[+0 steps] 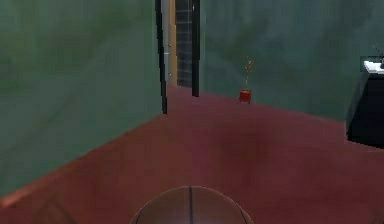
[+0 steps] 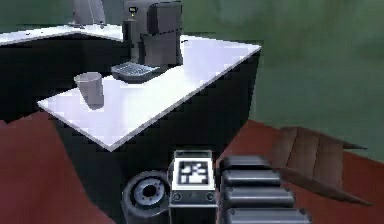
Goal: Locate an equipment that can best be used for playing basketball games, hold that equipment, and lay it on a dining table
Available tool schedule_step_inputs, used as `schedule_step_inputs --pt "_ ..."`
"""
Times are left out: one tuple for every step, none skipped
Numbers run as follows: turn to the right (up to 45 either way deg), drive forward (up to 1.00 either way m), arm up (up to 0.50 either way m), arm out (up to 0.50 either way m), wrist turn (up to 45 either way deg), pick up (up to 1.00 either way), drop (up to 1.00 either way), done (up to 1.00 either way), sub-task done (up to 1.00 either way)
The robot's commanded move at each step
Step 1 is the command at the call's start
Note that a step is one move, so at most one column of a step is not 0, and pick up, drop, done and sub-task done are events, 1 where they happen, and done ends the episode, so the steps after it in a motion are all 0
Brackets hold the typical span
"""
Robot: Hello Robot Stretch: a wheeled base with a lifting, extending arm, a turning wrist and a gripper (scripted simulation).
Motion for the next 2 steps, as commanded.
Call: schedule_step_inputs --pt "0.0 1.0 0.0 0.0 0.0 0.0 0.0 0.0 0.0" --pt "0.0 1.0 0.0 0.0 0.0 0.0 0.0 0.0 0.0"
